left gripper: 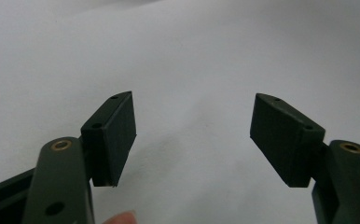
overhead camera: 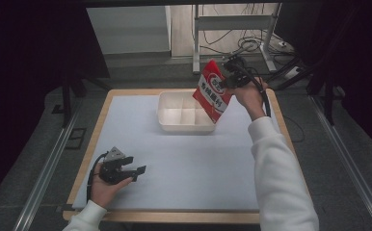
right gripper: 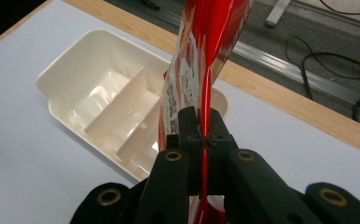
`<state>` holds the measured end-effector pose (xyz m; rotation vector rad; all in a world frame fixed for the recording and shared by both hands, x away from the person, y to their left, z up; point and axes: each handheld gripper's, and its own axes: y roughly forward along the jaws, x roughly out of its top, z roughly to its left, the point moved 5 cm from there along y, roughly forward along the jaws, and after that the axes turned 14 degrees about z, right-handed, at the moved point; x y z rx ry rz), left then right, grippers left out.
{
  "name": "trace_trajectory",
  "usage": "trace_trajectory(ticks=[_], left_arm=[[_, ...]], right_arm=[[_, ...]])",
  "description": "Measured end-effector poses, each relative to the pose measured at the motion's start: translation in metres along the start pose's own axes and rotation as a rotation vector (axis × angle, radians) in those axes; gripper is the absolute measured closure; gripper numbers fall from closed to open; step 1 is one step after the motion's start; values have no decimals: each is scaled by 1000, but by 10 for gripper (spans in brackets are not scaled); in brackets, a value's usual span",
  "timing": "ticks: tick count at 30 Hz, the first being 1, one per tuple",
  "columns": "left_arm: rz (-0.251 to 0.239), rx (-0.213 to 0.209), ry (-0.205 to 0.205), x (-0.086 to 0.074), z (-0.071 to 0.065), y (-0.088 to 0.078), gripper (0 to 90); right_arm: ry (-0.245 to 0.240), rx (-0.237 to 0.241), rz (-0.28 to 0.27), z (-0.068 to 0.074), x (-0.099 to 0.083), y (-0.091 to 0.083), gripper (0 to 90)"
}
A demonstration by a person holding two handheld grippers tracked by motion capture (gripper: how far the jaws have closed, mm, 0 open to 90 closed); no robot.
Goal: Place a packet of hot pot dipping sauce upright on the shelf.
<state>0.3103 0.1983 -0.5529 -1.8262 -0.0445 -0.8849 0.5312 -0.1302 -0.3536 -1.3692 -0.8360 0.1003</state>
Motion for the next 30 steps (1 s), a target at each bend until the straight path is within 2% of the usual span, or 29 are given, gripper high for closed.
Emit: trace_trajectory(ticks=[2,3,7,14,21,29,30], left_arm=[[0,0,1,0,0,0,306],[-1,-1,1,0,-1,0,306],[-3,1,-1,0,0,0,306],[-5,-5,8,1,-2,-1,306],[-8,-5,8,1,-2,-2,306],[-7,-7,10,2,-3,-1,306],[-6,-7,10,2,-3,-1,306]], right_arm=[[6,-13,8,0,-1,3,874],[8,-39,15,-1,-1,5,874],[20,-35,16,0,-1,5,874],[26,-82,23,2,-1,3,875],[9,-158,53,10,3,9,875],[-3,-147,55,16,5,8,875],[-12,-142,56,20,6,8,875]])
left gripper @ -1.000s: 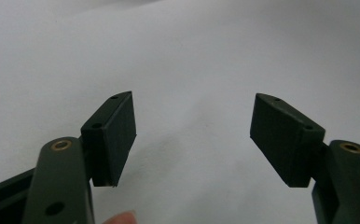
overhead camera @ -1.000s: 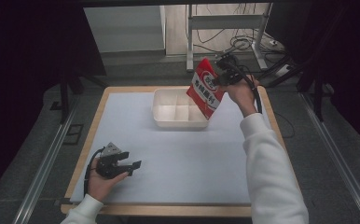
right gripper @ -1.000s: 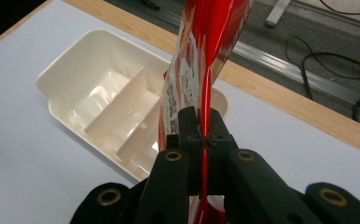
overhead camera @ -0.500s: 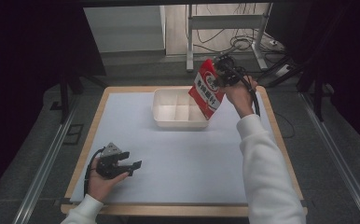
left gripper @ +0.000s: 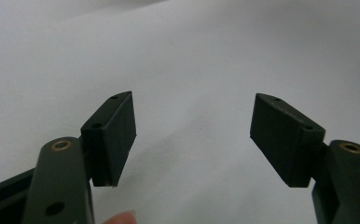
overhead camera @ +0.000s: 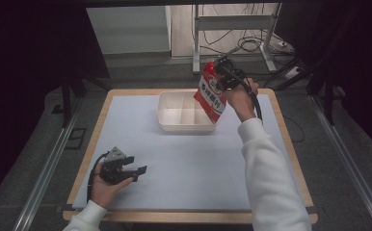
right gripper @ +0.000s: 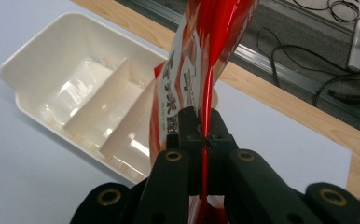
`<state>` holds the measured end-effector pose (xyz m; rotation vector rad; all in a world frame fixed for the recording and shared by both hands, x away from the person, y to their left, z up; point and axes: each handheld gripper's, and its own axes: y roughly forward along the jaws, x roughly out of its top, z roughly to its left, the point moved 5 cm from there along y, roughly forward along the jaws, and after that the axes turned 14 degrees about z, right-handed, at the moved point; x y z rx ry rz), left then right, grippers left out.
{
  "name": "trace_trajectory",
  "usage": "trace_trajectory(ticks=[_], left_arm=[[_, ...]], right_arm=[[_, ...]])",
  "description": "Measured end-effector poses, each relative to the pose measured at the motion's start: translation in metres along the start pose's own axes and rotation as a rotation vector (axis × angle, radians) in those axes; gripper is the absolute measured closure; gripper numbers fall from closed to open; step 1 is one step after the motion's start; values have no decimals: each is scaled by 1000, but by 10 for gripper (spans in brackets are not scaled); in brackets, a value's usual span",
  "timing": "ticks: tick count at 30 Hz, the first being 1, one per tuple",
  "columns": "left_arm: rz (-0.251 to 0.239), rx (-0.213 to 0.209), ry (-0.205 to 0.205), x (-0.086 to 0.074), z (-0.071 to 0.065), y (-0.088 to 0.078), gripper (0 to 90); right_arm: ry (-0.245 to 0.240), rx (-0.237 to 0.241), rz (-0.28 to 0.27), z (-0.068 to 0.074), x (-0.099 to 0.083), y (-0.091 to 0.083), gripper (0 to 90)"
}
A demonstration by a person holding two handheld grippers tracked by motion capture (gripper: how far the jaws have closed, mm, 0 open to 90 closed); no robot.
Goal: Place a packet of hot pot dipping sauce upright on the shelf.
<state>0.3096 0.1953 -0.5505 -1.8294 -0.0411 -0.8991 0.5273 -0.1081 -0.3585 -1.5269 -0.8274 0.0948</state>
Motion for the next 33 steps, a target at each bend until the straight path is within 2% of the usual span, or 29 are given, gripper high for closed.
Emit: trace_trajectory(ticks=[10,12,13,18,24,33], left_arm=[[-2,-1,2,0,0,-1,306],[-3,-1,5,0,1,-1,306],[-2,0,6,0,1,-1,306],[-2,0,4,-1,1,-1,306],[-1,1,0,-1,1,-1,306],[0,0,5,0,0,0,306]], right_arm=[[3,22,29,5,-1,7,875],[-1,33,50,7,-3,12,875],[7,57,52,8,-4,17,875],[17,71,75,6,-3,28,874],[24,97,74,6,-1,33,871],[55,151,54,-3,-5,36,865]])
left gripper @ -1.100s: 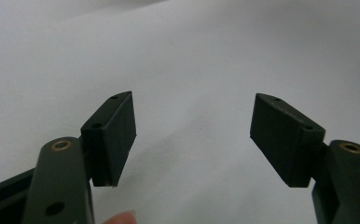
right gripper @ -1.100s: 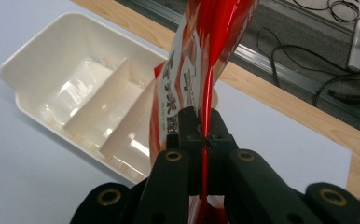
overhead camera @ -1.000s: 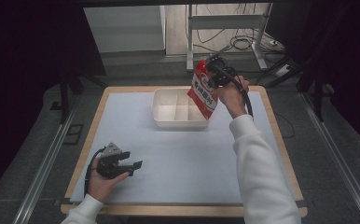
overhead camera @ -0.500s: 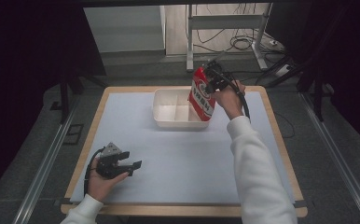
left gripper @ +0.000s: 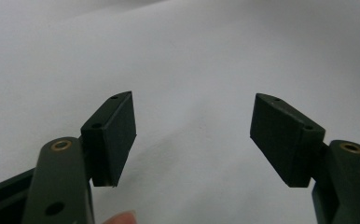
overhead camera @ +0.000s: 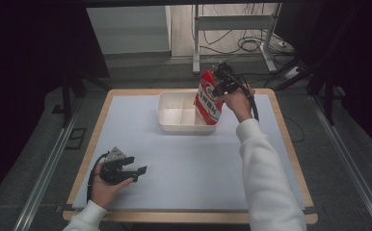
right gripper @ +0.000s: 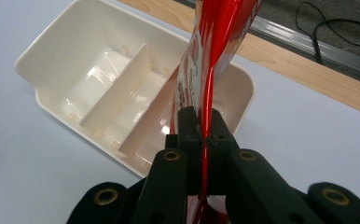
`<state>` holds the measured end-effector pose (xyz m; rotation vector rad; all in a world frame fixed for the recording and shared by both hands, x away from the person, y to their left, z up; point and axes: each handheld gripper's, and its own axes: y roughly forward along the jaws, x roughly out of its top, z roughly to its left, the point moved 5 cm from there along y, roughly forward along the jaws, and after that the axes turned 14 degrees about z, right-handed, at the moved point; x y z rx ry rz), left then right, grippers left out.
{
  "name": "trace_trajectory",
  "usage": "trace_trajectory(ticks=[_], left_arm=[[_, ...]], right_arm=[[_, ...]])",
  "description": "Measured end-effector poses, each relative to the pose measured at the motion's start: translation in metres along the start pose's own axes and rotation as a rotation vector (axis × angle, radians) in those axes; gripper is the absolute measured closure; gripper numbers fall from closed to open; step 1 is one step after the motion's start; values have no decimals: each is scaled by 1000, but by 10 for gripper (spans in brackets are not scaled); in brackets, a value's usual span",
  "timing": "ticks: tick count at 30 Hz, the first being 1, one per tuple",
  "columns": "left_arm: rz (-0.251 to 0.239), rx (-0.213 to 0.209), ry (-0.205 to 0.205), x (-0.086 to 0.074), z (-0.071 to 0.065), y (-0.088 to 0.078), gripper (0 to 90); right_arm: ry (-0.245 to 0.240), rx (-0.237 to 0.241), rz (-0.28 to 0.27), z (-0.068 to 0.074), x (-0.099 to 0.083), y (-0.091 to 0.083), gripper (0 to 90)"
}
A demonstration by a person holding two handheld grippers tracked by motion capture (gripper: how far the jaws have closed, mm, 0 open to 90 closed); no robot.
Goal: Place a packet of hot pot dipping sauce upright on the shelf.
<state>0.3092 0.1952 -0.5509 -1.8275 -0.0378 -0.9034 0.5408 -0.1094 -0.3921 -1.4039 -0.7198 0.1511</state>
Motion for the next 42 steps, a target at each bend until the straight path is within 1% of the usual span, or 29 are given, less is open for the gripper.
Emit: trace_trajectory(ticks=[10,17,18,19,20,23,24,26,29,33,34,35,36,39,42], left_arm=[[8,-1,10,0,0,1,306],[9,0,12,0,0,0,306],[7,0,9,0,1,0,306],[6,1,5,0,1,0,306],[6,1,5,0,1,0,306],[8,1,3,0,2,1,306],[8,1,2,0,2,1,306],[10,0,3,0,2,1,306],[9,0,6,0,2,1,306],[4,0,1,3,2,2,306],[8,-2,4,3,2,2,306],[7,-4,8,3,2,3,305],[7,-4,8,3,2,3,305],[5,-5,12,4,2,3,305],[3,-4,15,4,1,2,305]], right_arm=[[6,18,7,-5,-4,2,868],[3,17,8,-7,-6,2,860],[-14,13,-2,-6,-6,2,808],[-17,10,-9,-5,-6,1,738],[-17,10,-9,-5,-6,1,738],[-30,8,-47,-4,-5,-1,595],[-31,1,-68,-5,-5,-4,518],[-26,12,-95,-4,-5,-8,459],[-33,11,-118,-4,-6,-13,421],[-41,36,-179,1,-9,-29,362],[-41,36,-179,1,-9,-29,362],[-45,47,-199,2,-11,-36,346],[-45,47,-199,2,-11,-36,346],[-42,65,-237,3,-16,-47,325],[-45,87,-268,5,-25,-57,313]])
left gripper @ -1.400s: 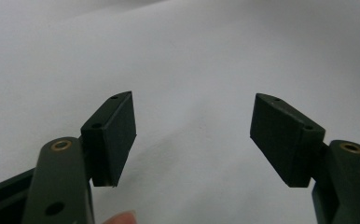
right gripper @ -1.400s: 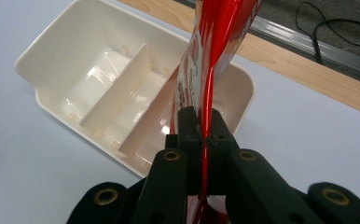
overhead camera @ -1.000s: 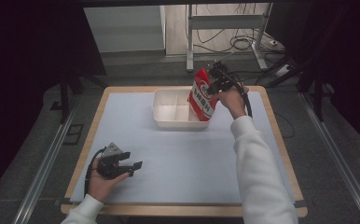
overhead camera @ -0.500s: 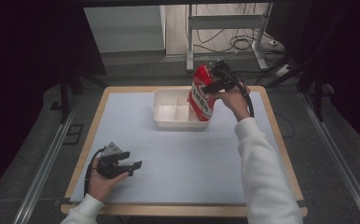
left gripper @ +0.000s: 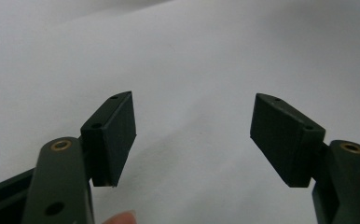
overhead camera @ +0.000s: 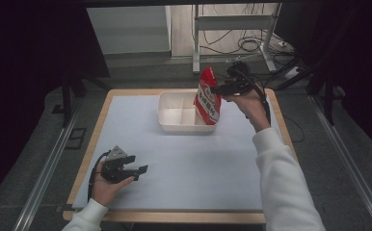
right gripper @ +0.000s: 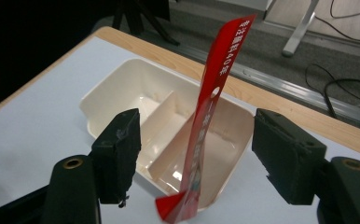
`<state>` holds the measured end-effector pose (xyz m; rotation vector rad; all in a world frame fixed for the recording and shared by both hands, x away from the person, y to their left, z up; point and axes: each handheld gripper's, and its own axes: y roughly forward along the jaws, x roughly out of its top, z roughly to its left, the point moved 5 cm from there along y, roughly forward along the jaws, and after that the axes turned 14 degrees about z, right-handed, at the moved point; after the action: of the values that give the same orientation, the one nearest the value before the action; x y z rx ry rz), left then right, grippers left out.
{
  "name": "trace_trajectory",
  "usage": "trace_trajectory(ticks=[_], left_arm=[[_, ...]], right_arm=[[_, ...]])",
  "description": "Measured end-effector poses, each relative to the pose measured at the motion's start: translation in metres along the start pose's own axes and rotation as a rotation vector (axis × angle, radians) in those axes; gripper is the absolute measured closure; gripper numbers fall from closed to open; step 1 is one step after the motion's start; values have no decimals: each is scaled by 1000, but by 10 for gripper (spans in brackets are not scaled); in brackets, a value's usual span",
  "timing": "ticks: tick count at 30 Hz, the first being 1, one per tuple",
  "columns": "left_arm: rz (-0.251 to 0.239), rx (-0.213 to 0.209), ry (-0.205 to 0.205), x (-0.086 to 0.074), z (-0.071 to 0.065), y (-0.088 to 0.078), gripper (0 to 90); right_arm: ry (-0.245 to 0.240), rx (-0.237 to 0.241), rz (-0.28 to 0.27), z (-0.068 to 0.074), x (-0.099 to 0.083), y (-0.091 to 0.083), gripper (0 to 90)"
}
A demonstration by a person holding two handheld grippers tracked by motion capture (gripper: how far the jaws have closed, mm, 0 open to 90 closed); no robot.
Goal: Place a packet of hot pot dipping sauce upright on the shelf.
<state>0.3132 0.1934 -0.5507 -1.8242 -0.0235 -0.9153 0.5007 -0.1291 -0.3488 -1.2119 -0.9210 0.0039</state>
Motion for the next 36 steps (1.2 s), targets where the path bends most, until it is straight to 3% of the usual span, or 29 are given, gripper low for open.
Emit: trace_trajectory(ticks=[4,16,18,19,20,22,23,29,30,36], left_arm=[[-1,-1,1,-1,-1,-1,305],[6,12,-7,-1,0,1,305],[7,13,-7,-2,0,1,305],[7,13,-7,-2,0,1,305],[6,13,-7,-2,0,1,305],[5,13,-9,-2,0,1,305],[5,13,-9,-2,0,1,305],[6,13,-17,-1,-1,2,305],[8,14,-16,-2,-1,2,304],[9,17,-12,-1,-1,2,304]], right_arm=[[-7,48,-36,3,-18,-11,304],[-56,93,-73,8,-71,-21,293],[-66,99,-66,10,-92,-16,293],[-66,99,-66,10,-92,-16,293],[-76,98,-62,10,-108,-9,293],[-75,99,-56,11,-117,-5,293],[-73,101,-45,10,-134,3,293],[-58,117,-27,7,-172,20,293],[-52,120,-13,6,-186,27,293],[-20,128,29,0,-212,41,293]])
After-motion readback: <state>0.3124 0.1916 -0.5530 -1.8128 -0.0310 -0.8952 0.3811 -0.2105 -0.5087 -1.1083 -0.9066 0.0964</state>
